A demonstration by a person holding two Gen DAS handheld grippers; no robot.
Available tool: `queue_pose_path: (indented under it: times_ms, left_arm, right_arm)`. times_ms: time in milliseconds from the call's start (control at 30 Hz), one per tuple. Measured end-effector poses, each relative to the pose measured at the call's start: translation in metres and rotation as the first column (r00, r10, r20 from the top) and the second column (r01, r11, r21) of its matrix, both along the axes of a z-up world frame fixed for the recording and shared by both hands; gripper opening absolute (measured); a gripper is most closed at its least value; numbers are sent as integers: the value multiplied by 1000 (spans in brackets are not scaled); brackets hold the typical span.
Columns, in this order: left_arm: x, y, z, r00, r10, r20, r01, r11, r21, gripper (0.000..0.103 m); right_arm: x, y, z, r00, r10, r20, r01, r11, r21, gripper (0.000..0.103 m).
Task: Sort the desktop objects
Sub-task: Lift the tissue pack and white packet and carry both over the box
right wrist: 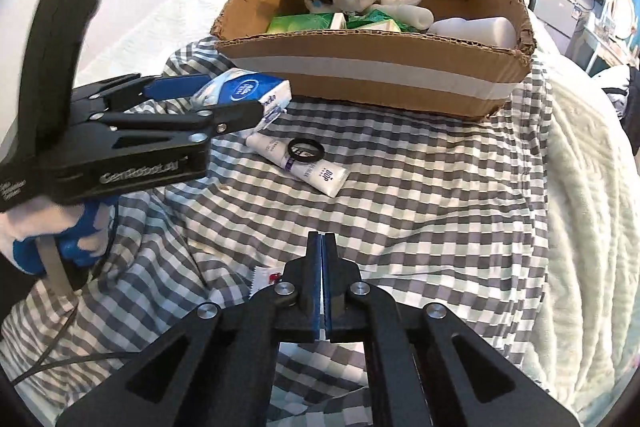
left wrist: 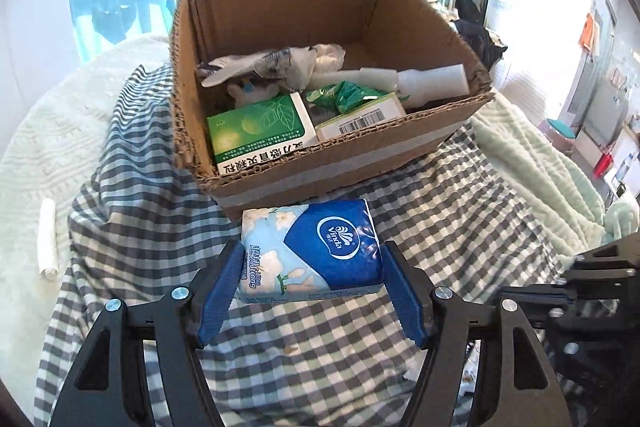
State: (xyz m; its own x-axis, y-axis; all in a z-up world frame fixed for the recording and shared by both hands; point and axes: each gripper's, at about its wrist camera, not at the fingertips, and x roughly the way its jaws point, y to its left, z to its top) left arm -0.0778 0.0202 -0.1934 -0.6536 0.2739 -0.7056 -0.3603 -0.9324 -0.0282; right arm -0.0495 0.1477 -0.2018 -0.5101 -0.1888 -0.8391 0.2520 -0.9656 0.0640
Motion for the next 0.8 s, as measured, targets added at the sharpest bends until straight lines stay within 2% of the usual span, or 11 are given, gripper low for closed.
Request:
queue_pose_path:
  times_ms: [33, 100, 133, 167, 333, 400, 433, 467, 533, 700, 800]
  left_arm:
    - [3, -2, 3, 1000, 1, -11, -1, 1000, 1, 71]
    - [11, -6, 10, 999, 4, -35, -4, 1000, 3, 71]
    - [15, -9, 14, 999, 9, -50, -8, 1000, 4, 71]
    - [19, -12, 19, 998, 13, -64, -13, 1000, 6, 71]
    - [27, -25, 38, 993, 41, -111, -37, 999, 38, 71]
    - [28, -29, 47, 991, 54, -126, -47, 997, 54, 71]
    - [28, -30, 51, 989, 58, -133, -50, 997, 61, 71]
    - [29, -32, 56, 988, 63, -141, -53, 996, 69, 71]
    - [30, -36, 66, 985, 72, -160, -59, 995, 83, 71]
    - [35, -40, 90, 973, 86, -215, -64, 992, 106, 71]
    - [37, -41, 102, 963, 94, -251, -68, 992, 110, 71]
  right_arm:
    - [-2, -3, -5, 1000, 15, 16, -15, 1000, 4, 4]
    - [-6, -13, -16, 997, 55, 47, -56, 998, 18, 28]
    - [-6, -19, -21, 995, 72, 67, -75, 996, 39, 55]
    - [-7, -25, -26, 993, 84, 83, -90, 993, 73, 67]
    - [-15, -44, -54, 972, 125, 196, -157, 975, 158, 67]
    - [-17, -48, -63, 964, 128, 231, -174, 967, 189, 57]
    - [-17, -51, -65, 962, 137, 237, -186, 963, 196, 48]
    - [-17, -53, -64, 962, 141, 232, -190, 960, 204, 40]
    - [-15, -52, -59, 971, 128, 202, -174, 959, 226, 37]
    - [-9, -41, -38, 986, 105, 127, -128, 972, 195, 36]
    - [-4, -35, -14, 996, 76, 37, -81, 982, 172, 36]
